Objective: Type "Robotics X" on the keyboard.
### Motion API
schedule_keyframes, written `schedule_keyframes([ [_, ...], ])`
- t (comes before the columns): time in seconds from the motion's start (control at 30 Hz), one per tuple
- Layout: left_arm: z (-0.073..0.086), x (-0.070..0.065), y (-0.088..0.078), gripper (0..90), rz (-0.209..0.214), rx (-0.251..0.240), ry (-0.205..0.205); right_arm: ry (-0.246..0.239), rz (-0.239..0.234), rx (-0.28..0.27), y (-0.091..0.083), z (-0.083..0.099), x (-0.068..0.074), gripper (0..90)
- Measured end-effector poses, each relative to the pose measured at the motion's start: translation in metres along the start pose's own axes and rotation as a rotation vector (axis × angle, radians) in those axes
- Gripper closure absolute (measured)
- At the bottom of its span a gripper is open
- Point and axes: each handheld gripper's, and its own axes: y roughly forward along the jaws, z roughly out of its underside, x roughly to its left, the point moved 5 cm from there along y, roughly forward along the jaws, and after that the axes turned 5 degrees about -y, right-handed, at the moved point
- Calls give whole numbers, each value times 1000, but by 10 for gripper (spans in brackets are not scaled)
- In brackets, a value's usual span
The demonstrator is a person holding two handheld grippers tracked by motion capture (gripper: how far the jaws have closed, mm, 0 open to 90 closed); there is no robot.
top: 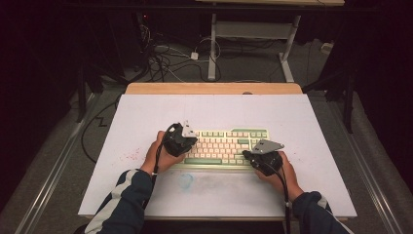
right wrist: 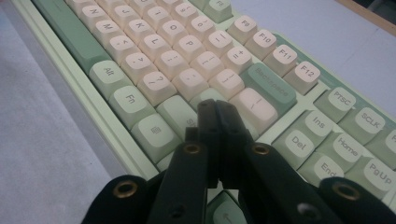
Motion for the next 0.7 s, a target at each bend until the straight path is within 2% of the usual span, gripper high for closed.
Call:
schedule_keyframes([
  [0.07, -2, 0, -2, 822, -1, -9, 1, -5, 3, -2, -1, 0, 0, 900],
  [0.1, -5, 1, -7, 799, -2, -35, -1, -8, 4, -1, -1, 0, 0, 900],
  [0.17, -6, 0, -10, 775, 6, -42, -1, -8, 6, 1, -2, 0, 0, 900],
  [0.2, -9, 1, -16, 740, 0, -64, 16, 0, 3, -9, -4, -1, -2, 900],
  [0.23, -9, 1, -16, 688, 0, -64, 16, 7, 1, -16, -6, -1, -2, 900],
  [0.27, -10, 1, -19, 673, -1, -75, 20, 5, 6, -20, -8, -2, -3, 900],
  [0.33, -11, 0, -27, 605, 29, -91, 26, 13, 10, -32, -12, -3, -4, 900],
  [0.37, -10, -2, -32, 605, 45, -97, 34, 13, 10, -32, -12, -3, -4, 900],
  [0.43, -9, -1, -38, 508, 32, -115, 56, 16, 15, -39, -16, -3, -6, 900],
  [0.47, -8, 0, -40, 404, 16, -124, 64, 18, 18, -51, -19, -4, -8, 900],
  [0.63, -4, 6, -55, 272, -10, -166, 56, 23, 19, -56, -22, -6, -9, 900],
  [0.7, -1, 9, -61, 267, -9, -179, 53, 23, 19, -59, -22, -6, -9, 900],
])
